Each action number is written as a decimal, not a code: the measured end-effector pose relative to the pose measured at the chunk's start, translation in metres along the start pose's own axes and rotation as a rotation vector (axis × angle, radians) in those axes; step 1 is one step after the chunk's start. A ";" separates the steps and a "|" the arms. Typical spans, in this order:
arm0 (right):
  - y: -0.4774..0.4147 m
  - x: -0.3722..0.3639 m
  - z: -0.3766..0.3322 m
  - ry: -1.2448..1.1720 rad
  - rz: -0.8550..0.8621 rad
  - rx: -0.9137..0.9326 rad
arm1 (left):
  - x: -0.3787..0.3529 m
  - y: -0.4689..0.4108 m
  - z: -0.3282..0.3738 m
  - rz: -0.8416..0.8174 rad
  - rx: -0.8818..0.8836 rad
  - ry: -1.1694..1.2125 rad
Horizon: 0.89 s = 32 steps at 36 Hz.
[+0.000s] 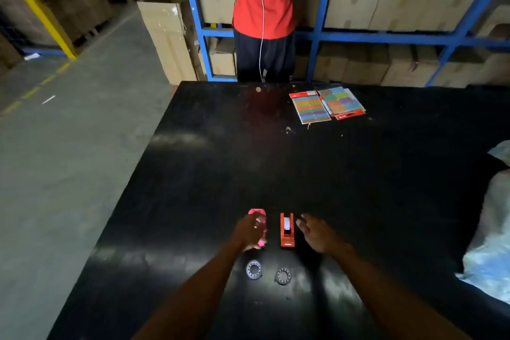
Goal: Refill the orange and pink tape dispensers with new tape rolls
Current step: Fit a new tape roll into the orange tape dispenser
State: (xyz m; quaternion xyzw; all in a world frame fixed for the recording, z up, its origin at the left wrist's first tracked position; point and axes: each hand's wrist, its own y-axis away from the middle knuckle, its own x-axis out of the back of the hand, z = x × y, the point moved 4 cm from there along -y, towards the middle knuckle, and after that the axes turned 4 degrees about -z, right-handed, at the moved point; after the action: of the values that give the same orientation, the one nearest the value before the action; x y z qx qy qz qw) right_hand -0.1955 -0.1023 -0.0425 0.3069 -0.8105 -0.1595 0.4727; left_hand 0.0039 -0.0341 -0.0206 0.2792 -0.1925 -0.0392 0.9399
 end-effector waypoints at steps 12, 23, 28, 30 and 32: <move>-0.016 -0.026 -0.014 -0.217 0.103 -0.024 | -0.067 -0.044 0.004 0.038 -0.068 -0.373; -0.010 -0.027 -0.016 -0.494 0.115 0.031 | -0.058 -0.039 0.002 0.150 -0.153 -0.044; 0.003 -0.024 -0.010 -0.526 0.146 0.079 | -0.061 -0.030 0.014 0.018 -0.103 0.213; 0.008 -0.024 -0.008 -0.513 0.140 0.091 | -0.064 -0.027 0.018 -0.075 -0.078 0.259; 0.013 -0.023 -0.007 -0.502 0.149 0.107 | -0.065 -0.023 0.021 -0.125 -0.056 0.261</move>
State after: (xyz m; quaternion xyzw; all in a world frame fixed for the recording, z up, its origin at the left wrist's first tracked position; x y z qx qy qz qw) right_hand -0.1855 -0.0776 -0.0474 0.2218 -0.9300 -0.1523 0.2503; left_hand -0.0632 -0.0522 -0.0393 0.2669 -0.0496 -0.0665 0.9602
